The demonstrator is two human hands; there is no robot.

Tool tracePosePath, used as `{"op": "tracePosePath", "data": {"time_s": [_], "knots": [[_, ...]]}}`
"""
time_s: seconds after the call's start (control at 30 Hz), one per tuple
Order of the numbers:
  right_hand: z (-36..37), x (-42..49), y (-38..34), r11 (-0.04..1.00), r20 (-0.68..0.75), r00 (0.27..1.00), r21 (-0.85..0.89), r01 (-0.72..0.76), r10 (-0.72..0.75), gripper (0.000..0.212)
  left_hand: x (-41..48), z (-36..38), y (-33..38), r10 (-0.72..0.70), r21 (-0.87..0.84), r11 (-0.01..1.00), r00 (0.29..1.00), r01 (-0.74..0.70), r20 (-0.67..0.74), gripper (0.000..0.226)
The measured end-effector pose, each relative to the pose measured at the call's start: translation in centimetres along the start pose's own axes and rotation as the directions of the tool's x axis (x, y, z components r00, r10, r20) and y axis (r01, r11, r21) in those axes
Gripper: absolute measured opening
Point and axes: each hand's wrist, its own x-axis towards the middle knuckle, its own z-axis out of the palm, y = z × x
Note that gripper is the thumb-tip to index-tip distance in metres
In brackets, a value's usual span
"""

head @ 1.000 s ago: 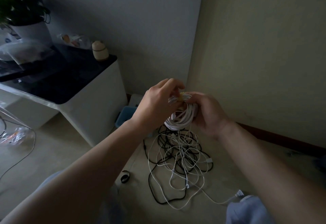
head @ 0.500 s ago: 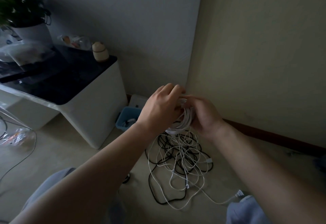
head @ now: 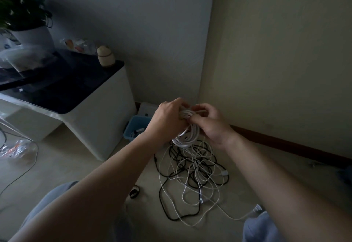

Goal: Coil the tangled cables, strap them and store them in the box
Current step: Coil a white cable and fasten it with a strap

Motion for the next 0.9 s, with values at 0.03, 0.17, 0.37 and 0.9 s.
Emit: {"op": "tracePosePath", "data": {"time_s": [0.03, 0.17, 0.37, 0.9], "knots": [[-0.1, 0.2, 0.1, 1.0, 0.015, 1.0, -0.018, 0.009, -0.008, 0.063, 0.1, 0.0, -0.3, -0.037, -0.033, 0.999, 0.999, 0.038, 0.023, 0.042], [0.1, 0.6, 0.5, 0.989, 0.064, 0.997, -0.134, 0.06, -0.051, 0.036, 0.2, -0.2, -1.2, -0.138, -0.096, 0.984, 0.984, 0.15, 0.116, 0.041], [0.3, 0.7, 0.9, 0.984, 0.067, 0.997, -0.171, 0.057, -0.046, 0.054, -0.1, -1.5, -2.4, -0.221, -0.246, 0.922, 0.929, 0.298, 0.298, 0.035], [7.0, 3.7, 1.9, 0.788, 0.379, 0.904, -0.488, 0.376, -0.197, 0.059, -2.3, -4.1, -8.4, -0.413, -0.207, 0.867, 0.886, 0.453, 0.21, 0.028]]}}
